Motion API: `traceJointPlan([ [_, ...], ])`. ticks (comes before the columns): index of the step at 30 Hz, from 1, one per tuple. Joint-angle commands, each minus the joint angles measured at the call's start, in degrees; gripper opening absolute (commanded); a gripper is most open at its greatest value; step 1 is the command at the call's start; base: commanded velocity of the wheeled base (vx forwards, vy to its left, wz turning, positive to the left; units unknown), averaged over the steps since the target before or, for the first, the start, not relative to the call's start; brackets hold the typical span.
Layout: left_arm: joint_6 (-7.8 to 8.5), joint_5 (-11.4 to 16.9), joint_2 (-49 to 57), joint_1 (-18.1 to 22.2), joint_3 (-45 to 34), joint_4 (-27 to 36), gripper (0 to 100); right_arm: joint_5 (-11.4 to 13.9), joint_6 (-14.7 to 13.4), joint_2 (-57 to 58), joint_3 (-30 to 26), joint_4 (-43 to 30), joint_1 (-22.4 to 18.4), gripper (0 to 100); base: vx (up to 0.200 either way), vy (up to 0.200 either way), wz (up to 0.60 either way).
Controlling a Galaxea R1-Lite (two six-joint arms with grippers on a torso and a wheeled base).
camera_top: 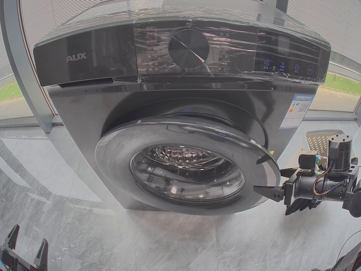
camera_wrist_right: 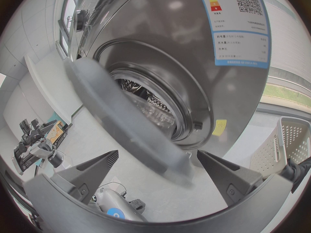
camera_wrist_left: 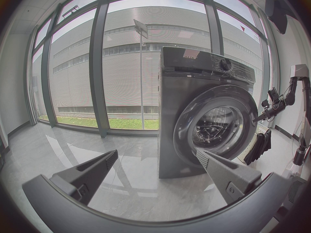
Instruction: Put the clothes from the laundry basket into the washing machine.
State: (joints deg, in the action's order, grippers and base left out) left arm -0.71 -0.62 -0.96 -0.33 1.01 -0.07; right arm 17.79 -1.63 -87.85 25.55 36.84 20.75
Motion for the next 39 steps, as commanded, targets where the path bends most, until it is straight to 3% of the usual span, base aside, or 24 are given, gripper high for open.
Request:
traceJointPlan([
  [1,0.0,-0.08,0.96,-0.02,-1.01,-0.01,100,-0.12,-0.04,-0.31,-0.5,-0.01,0.87,100,0.0,0.0,0.0],
  [8,0.0,-0.08,0.96,-0.02,-1.01,-0.01,100,-0.12,0.14,0.83,-3.49,-0.01,1.66,100,0.0,0.0,0.0],
  [15,0.0,0.09,0.96,-0.02,-1.01,-0.01,100,-0.56,0.05,-0.48,-0.77,0.07,1.22,100,-0.029,0.0,0.0],
  [22,0.0,0.01,0.96,-0.02,-1.01,-0.01,100,-1.88,-0.21,-2.07,-1.29,0.07,3.95,100,-0.143,0.0,0.0],
  [32,0.0,0.01,0.96,-0.02,-1.01,-0.01,100,-1.61,-0.12,1.71,-6.22,0.6,6.85,100,0.0,0.0,0.0],
  [39,0.09,0.01,0.96,-0.02,-1.01,-0.01,100,-1.26,-0.39,6.72,-7.62,1.3,6.5,100,0.0,0.0,0.0],
])
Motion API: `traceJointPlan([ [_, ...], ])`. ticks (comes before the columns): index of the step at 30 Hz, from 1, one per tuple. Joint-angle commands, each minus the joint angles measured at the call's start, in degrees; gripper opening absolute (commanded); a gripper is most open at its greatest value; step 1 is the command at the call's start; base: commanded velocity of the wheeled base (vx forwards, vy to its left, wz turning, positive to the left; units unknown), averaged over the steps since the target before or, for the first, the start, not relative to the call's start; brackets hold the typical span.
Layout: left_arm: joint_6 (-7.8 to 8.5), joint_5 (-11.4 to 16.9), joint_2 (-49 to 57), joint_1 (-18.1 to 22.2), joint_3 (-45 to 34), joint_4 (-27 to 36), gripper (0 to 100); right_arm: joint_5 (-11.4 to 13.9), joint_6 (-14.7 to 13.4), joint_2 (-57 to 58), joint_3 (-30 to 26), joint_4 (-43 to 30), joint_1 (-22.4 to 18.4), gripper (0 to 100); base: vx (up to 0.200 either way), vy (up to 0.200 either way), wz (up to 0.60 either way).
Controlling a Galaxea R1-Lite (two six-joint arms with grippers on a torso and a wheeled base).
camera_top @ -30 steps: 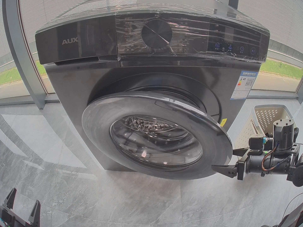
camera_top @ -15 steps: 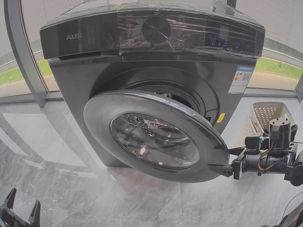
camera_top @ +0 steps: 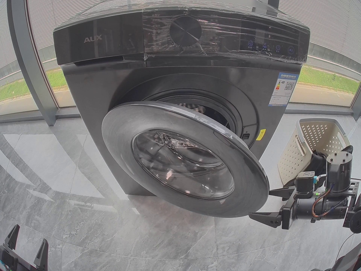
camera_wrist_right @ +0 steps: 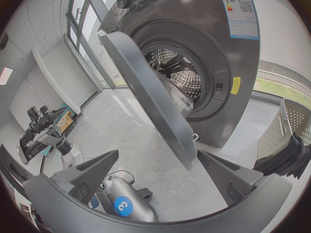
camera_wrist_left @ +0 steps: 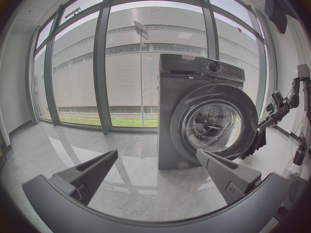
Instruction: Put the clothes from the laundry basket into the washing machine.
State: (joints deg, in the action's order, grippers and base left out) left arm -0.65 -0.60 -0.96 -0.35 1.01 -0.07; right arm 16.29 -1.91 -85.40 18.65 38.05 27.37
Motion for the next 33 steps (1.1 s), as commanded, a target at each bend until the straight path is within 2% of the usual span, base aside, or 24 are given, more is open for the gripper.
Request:
traceJointPlan([
  [1,0.03,-0.02,0.96,0.0,-1.01,-0.01,100,0.15,-0.11,4.36,-0.63,0.19,-0.39,100,0.0,0.0,0.0],
  [10,0.03,-0.02,0.96,0.0,-1.01,-0.01,100,-0.38,-0.02,-3.29,2.53,2.12,0.05,100,0.0,0.0,0.0],
  [15,-0.06,0.07,0.96,0.0,-1.01,-0.01,100,-0.29,-0.02,-5.22,1.12,5.02,2.25,100,0.0,0.0,0.0],
  [21,-0.06,0.07,0.96,0.0,-1.01,-0.01,100,-0.11,-0.02,-1.88,-1.69,4.93,4.1,100,0.0,0.0,0.0],
  [27,-0.06,0.07,0.96,0.0,-1.01,-0.01,100,0.24,-0.02,4.71,-4.41,4.23,4.27,100,0.0,0.0,0.0],
  [33,0.03,0.07,0.96,0.0,-1.01,-0.01,100,0.41,-0.28,12.01,-4.06,4.23,3.39,100,0.0,0.0,0.0],
])
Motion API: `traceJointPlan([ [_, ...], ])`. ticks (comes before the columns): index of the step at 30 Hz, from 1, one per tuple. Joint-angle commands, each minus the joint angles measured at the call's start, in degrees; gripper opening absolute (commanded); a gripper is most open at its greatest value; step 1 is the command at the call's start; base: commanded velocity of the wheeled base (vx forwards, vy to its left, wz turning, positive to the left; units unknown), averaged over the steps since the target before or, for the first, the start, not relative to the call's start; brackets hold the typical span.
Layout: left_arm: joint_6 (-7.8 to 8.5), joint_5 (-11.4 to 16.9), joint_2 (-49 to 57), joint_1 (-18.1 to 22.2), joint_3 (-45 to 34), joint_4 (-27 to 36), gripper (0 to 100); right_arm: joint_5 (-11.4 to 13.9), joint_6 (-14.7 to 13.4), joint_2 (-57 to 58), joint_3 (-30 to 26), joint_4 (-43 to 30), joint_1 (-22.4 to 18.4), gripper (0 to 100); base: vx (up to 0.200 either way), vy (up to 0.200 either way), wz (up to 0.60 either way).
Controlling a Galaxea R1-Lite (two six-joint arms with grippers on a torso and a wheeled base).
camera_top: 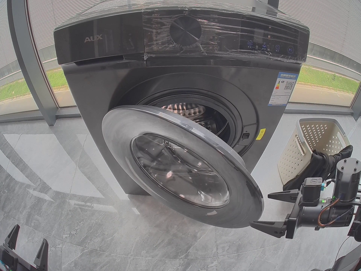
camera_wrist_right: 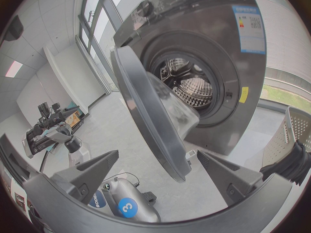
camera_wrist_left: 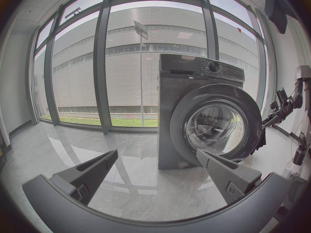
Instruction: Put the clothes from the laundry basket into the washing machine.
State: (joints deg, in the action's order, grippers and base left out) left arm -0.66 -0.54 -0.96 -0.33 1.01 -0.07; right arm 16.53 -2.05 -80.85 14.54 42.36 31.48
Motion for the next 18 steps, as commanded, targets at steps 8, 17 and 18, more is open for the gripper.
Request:
traceJointPlan([
  [8,-0.04,0.01,0.96,-0.02,-1.01,-0.01,100,-0.09,-1.64,8.6,4.09,-0.26,-8.19,100,0.0,0.0,0.0],
  [17,-0.04,0.01,0.96,-0.02,-1.01,-0.01,100,-4.58,-0.85,-4.23,3.83,1.06,-12.84,100,0.0,0.0,0.0],
  [18,-0.04,0.01,0.96,-0.02,-1.01,-0.01,100,-4.58,-0.76,-5.46,3.91,1.06,-12.49,100,0.0,0.0,0.0],
])
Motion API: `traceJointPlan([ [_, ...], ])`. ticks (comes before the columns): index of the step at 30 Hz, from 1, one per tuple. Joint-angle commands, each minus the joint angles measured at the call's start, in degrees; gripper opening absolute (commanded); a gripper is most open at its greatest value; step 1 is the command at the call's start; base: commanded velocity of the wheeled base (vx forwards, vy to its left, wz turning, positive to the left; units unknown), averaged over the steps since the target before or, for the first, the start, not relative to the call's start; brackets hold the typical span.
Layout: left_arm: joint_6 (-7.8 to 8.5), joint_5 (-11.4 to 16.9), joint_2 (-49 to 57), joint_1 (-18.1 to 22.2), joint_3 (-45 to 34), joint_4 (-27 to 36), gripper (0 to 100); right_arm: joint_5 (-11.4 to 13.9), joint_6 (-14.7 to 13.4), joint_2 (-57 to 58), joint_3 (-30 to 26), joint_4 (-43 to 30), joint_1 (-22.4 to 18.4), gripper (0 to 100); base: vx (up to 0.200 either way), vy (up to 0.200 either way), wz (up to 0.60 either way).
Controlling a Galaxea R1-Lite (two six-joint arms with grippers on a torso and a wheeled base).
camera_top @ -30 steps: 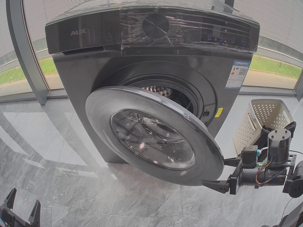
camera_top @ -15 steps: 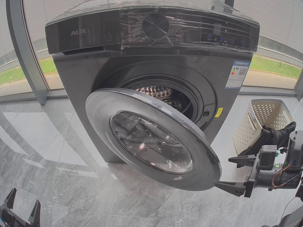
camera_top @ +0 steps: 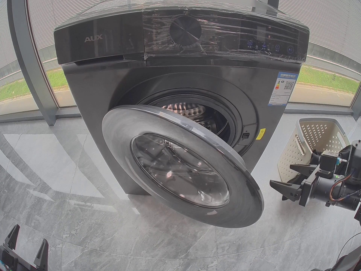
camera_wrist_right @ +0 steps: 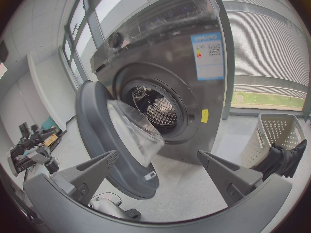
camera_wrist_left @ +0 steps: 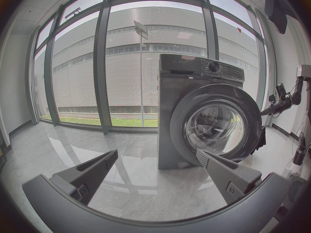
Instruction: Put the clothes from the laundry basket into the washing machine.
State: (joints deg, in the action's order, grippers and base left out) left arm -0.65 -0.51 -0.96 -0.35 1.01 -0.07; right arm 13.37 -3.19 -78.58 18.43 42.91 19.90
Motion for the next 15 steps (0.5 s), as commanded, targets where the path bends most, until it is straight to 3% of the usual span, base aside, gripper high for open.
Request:
traceJointPlan([
  [1,-0.06,-0.02,0.96,0.0,-1.01,-0.01,100,-1.51,0.29,-8.96,0.2,0.59,-0.47,100,0.0,0.0,0.0],
  [8,-0.06,-0.02,0.96,0.0,-1.01,-0.01,100,-1.6,0.21,-11.51,-0.41,0.59,4.36,100,0.0,0.0,0.0],
  [12,0.03,-0.02,0.96,0.0,-1.01,-0.01,100,-1.6,-0.06,-10.89,-1.47,0.59,8.05,100,-0.2,0.0,0.0],
  [15,0.03,-0.02,0.96,0.0,-1.01,-0.01,100,-1.68,-0.23,-10.98,-1.21,0.68,8.32,100,-0.133,0.0,0.0],
])
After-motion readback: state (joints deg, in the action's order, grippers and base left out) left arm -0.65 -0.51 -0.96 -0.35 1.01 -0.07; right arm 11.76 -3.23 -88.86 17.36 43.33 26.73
